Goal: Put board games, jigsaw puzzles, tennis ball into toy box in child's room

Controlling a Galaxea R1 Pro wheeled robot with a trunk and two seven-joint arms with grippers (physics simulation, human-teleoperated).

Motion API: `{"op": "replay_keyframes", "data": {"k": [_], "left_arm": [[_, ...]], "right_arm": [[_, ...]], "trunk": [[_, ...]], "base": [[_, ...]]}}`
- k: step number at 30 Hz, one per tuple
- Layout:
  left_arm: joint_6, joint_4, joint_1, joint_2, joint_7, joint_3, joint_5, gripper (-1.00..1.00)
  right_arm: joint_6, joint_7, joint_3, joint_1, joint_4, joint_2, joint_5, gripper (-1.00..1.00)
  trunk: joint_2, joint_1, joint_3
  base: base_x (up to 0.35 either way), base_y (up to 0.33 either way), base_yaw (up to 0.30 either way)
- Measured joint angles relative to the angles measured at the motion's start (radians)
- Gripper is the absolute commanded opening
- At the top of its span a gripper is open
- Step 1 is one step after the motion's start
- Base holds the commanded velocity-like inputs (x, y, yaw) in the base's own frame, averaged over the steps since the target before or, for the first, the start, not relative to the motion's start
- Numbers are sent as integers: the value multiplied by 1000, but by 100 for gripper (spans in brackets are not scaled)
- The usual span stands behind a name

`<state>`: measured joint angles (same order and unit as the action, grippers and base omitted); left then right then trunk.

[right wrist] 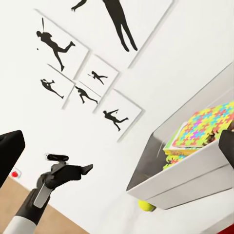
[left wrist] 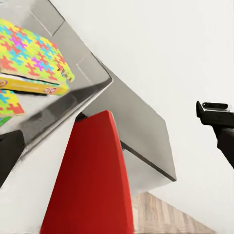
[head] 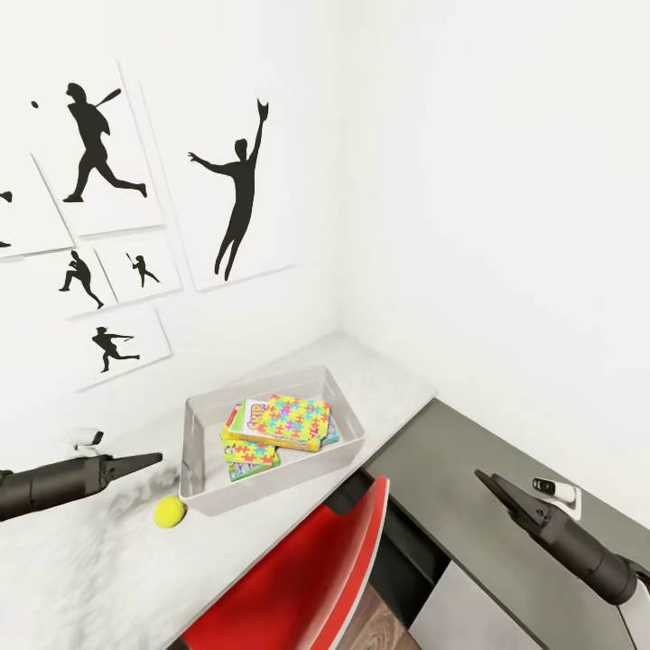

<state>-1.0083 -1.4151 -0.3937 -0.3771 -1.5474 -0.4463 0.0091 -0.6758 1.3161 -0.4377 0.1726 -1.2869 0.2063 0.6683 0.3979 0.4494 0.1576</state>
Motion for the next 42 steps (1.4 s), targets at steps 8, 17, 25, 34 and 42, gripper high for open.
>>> {"op": "replay_keyframes", "data": {"k": [8, 17, 25, 34, 42], "left_arm": [[160, 102, -27, 3, 102, 3, -265, 100], [325, 160, -32, 3, 184, 7, -382, 100], [368, 164, -32, 4, 217, 8, -415, 100], [396, 165, -33, 7, 345, 71, -442, 100], [418, 165, -33, 7, 450, 149, -447, 100]], "right_arm": [[-11, -14, -6, 0, -31, 2, -5, 100], [-176, -138, -6, -19, -210, -5, -33, 100], [-210, -206, -8, -31, -247, -5, -37, 100], [-229, -253, -34, -32, -253, 9, -26, 100], [-229, -189, -77, -34, -268, 13, -23, 100]], "trunk": [[0, 0, 0], [0, 0, 0], [0, 0, 0], [0, 0, 0], [0, 0, 0]], "base": [[0, 0, 0], [0, 0, 0], [0, 0, 0], [0, 0, 0], [0, 0, 0]]}}
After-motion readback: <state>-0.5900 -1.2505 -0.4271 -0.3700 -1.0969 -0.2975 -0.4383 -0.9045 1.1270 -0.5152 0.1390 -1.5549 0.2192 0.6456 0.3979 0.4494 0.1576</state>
